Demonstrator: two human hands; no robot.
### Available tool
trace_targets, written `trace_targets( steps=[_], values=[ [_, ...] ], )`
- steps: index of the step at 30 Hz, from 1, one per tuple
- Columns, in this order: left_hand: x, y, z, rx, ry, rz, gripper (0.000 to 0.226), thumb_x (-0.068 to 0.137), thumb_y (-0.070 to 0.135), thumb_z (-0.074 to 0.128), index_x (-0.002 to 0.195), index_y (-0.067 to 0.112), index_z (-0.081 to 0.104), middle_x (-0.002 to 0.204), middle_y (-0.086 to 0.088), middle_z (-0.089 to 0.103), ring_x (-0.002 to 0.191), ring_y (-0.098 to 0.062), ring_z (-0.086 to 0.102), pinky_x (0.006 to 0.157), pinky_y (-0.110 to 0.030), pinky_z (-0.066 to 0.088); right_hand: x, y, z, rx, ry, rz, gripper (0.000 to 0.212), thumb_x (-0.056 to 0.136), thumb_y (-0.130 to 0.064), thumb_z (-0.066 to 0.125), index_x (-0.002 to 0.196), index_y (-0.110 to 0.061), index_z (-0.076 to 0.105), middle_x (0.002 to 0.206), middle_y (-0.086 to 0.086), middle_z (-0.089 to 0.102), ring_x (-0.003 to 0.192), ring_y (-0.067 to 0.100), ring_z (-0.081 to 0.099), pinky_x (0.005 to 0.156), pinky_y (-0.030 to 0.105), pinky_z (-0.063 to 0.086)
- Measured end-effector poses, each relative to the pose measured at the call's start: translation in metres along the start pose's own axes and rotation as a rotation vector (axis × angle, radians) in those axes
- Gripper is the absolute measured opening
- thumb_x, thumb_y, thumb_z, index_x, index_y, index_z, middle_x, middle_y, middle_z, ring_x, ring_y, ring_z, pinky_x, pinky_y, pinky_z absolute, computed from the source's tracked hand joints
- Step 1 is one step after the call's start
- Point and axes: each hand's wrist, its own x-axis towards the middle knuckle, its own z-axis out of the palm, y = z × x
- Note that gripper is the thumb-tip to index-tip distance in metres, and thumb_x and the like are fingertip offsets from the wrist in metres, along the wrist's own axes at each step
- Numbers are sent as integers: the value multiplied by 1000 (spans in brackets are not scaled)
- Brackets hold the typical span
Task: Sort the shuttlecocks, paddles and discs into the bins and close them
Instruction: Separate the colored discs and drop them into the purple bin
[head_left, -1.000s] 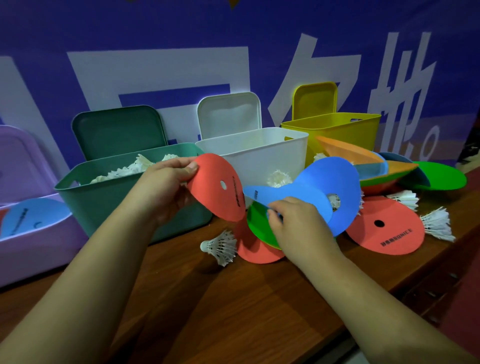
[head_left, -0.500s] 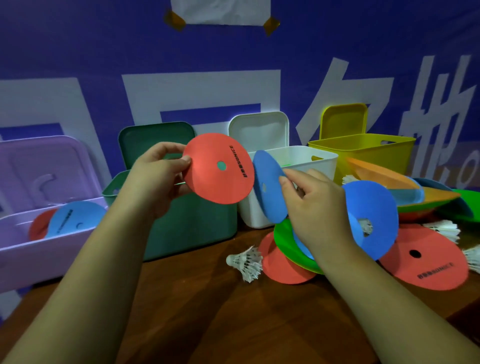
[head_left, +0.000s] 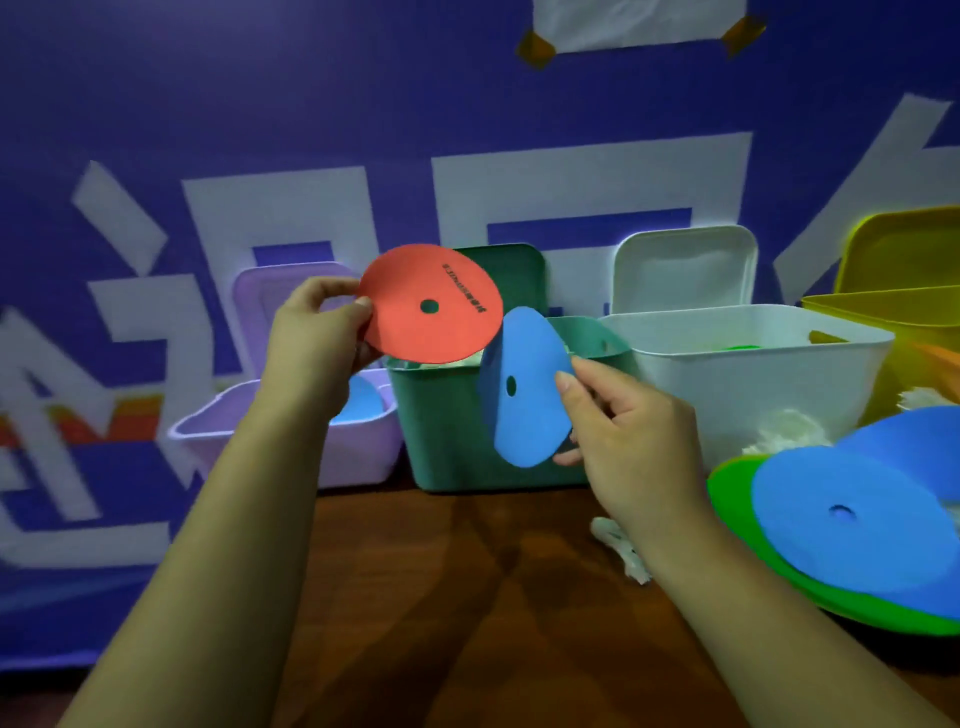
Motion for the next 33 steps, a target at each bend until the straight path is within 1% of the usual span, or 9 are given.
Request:
trace_targets(
  steps=[4, 7, 10, 15, 17, 21, 25, 29, 33],
  values=[
    [12, -28, -57, -83, 162, -74, 17, 101, 3, 57, 110, 16, 62, 84, -12, 65, 58, -17, 62, 59, -29, 61, -5, 2, 47, 28, -107, 46, 20, 103, -24, 66, 112, -35, 81, 63, -9, 61, 58, 19, 69, 48, 23, 59],
    [24, -45, -89, -177, 301, -155, 17, 103, 2, 56, 113, 15, 60, 95, -12, 67, 71, -19, 70, 65, -35, 64, -10, 5, 80, 5, -220, 31, 24, 104, -23, 64, 120, -33, 79, 65, -21, 60, 64, 13, 70, 47, 24, 59],
    [38, -63, -105, -236, 390, -205, 18, 104, 1, 55, 119, 10, 60, 102, -16, 69, 77, -22, 71, 59, -31, 61, -15, 8, 105, 6, -286, 7, 25, 105, -20, 63, 119, -32, 79, 68, -16, 60, 65, 15, 70, 46, 26, 60],
    [33, -95, -112, 700, 368, 80, 36, 107, 12, 50, 143, 8, 55, 119, -4, 63, 102, -21, 61, 84, -30, 46, -33, 26, 123, 21, -319, 33, 25, 104, -17, 63, 117, -31, 80, 75, -6, 68, 61, 14, 71, 48, 30, 61],
    [29, -114, -113, 847, 255, 195, 34, 106, 16, 51, 139, 14, 60, 130, -5, 64, 118, -23, 61, 93, -31, 48, -37, 33, 124, 23, -328, 78, 24, 104, -17, 63, 115, -31, 80, 74, -9, 69, 59, 14, 71, 50, 34, 61],
    [24, -147, -118, 1072, 73, 290, 34, 105, 21, 52, 137, 19, 64, 136, -5, 64, 124, -25, 61, 99, -48, 57, -39, 36, 124, 148, -319, 296, 23, 106, -20, 60, 117, -28, 78, 76, -11, 71, 64, 15, 73, 57, 35, 64],
    [18, -157, -126, 1085, 85, 259, 35, 100, 12, 61, 135, 18, 64, 135, -2, 61, 126, -24, 57, 103, -49, 56, -38, 28, 131, 283, -309, 504, 22, 108, -21, 55, 120, -29, 72, 63, -1, 58, 75, 36, 76, 60, 31, 63],
    [14, -156, -135, 1022, 180, 228, 52, 91, 3, 73, 140, 13, 58, 142, -5, 50, 132, -27, 50, 109, -47, 53, -29, 13, 149, 323, -317, 529, 25, 108, -14, 51, 120, -29, 65, 62, 4, 52, 64, 20, 70, 67, 39, 66],
    [12, -151, -144, 1022, 322, 220, 48, 88, -2, 68, 133, 10, 59, 133, -9, 52, 124, -27, 47, 106, -43, 50, 1, -2, 189, 313, -286, 488, 26, 106, -13, 46, 109, -34, 62, 72, 8, 60, 74, 31, 76, 60, 43, 65]
  ],
)
